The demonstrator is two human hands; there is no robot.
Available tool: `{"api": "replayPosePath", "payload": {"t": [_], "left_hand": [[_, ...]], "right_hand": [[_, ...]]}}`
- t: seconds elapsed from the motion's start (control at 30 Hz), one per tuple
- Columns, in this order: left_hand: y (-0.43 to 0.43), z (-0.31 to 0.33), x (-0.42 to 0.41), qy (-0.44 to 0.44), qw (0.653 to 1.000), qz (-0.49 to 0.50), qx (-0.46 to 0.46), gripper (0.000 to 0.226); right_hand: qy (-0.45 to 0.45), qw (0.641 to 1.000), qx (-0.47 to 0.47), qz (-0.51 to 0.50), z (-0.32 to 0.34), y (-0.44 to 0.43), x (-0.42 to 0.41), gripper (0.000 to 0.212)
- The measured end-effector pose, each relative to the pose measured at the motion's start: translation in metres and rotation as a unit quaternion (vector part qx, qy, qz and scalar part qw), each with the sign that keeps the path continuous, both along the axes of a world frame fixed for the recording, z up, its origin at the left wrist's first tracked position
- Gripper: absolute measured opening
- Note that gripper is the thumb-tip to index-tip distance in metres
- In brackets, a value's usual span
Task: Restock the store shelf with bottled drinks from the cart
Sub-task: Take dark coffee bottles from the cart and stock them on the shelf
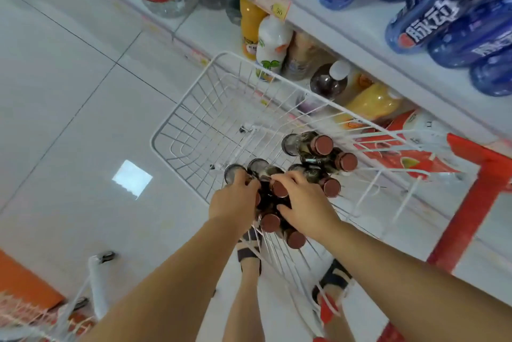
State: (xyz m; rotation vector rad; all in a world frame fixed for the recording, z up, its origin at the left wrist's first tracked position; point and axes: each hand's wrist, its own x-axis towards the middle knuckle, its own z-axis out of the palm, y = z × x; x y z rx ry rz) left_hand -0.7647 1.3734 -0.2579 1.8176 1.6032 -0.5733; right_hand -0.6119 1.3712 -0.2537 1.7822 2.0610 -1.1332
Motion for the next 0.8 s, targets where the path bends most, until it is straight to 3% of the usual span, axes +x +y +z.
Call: {"api": "replayPosePath", "payload": {"t": [0.17,0.33,0.6,0.8], "left_hand": [[0.001,-0.013,-0.005,-0.026,0.998,0.038,0.041,0.038],[-0.006,0.036,-0.019,-0.084,0.983,0.130,0.099,0.036],[0.001,0.226,0.034,-0.230,0.929,0.151,0.248,0.030],[-0.004,0.370,0.110,-0.332,0.861,0.059,0.382,0.032]], "right_hand": [[0.026,0.999,0.003,-0.035,-0.026,0.007,-0.014,0.041],[0.079,0.989,0.055,-0.109,0.016,0.011,0.004,0.033],[0.160,0.945,0.178,-0.221,0.220,0.003,0.078,0.033],[0.184,0.868,0.372,-0.275,0.381,-0.021,0.161,0.037]]}}
